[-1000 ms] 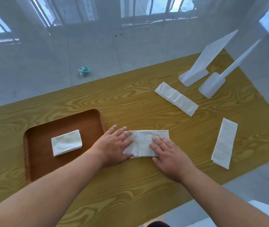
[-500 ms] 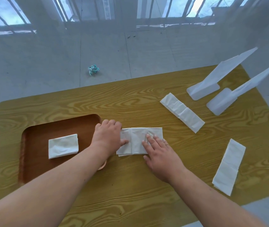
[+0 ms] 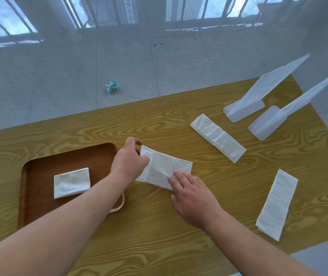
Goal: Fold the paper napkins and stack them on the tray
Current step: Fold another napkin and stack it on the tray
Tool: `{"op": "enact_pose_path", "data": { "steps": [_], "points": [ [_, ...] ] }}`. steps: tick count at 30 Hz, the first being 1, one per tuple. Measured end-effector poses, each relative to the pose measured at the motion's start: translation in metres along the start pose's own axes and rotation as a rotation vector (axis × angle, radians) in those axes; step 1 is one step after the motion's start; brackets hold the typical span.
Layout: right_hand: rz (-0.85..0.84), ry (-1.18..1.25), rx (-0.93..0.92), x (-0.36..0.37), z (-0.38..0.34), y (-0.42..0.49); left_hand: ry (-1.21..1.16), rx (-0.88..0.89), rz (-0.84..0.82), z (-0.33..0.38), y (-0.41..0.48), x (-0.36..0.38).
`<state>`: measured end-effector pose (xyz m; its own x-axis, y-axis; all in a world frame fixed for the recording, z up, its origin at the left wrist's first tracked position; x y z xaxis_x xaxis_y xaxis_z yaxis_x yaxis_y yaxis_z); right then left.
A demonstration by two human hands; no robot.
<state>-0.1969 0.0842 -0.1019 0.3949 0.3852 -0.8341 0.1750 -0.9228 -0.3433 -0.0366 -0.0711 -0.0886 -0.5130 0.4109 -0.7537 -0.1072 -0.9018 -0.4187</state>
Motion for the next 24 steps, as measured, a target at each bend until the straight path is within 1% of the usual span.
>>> {"op": "enact_pose_path", "data": {
  "steps": [2,5,6,7,8,10,11,13,16,21,23,24],
  "points": [
    [0.006,0.008,-0.004,0.000,-0.002,0.000,-0.053,0.076,-0.006,0.014,-0.005,0.005],
    [0.029,0.029,-0.002,-0.004,-0.003,-0.002,-0.282,0.124,-0.180,0.031,-0.015,0.027],
    [0.039,0.024,-0.003,-0.005,-0.002,-0.003,-0.308,0.113,-0.197,0.032,-0.018,0.031],
    [0.049,0.016,-0.004,-0.007,-0.001,-0.004,-0.266,0.100,-0.176,0.030,-0.020,0.031],
    [0.055,0.010,-0.001,-0.007,0.000,-0.005,-0.141,0.091,-0.129,0.025,-0.021,0.030],
    [0.047,0.010,0.009,-0.006,0.004,-0.005,0.201,0.081,-0.063,0.014,-0.024,0.029],
    [0.038,0.011,0.012,-0.005,0.006,-0.005,0.322,0.074,-0.062,0.009,-0.025,0.031],
    [0.020,0.011,0.012,-0.002,0.008,-0.005,0.447,0.077,-0.078,0.005,-0.029,0.038],
    [0.017,0.015,0.012,0.000,0.008,-0.004,0.457,0.087,-0.079,0.005,-0.028,0.045],
    [0.016,0.024,0.003,-0.003,0.004,-0.003,0.246,-0.049,-0.121,0.005,-0.022,0.044],
    [0.033,0.033,-0.011,-0.007,0.001,-0.003,0.193,-0.022,-0.078,0.010,-0.022,0.036],
    [0.051,0.042,-0.018,-0.011,0.000,-0.004,0.209,0.048,-0.047,0.017,-0.023,0.031]
  ]
}}
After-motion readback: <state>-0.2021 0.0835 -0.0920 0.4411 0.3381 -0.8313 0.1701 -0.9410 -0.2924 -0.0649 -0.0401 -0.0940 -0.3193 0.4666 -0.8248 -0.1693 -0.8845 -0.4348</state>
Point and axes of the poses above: each hand's wrist, its own y-axis towards the middle knuckle, its own x-axis out of the palm, z = x × y, the point moved 9 cm from there along y, towards the middle knuckle, and after that the axes turned 10 degrees about y, right-handed, at the moved point
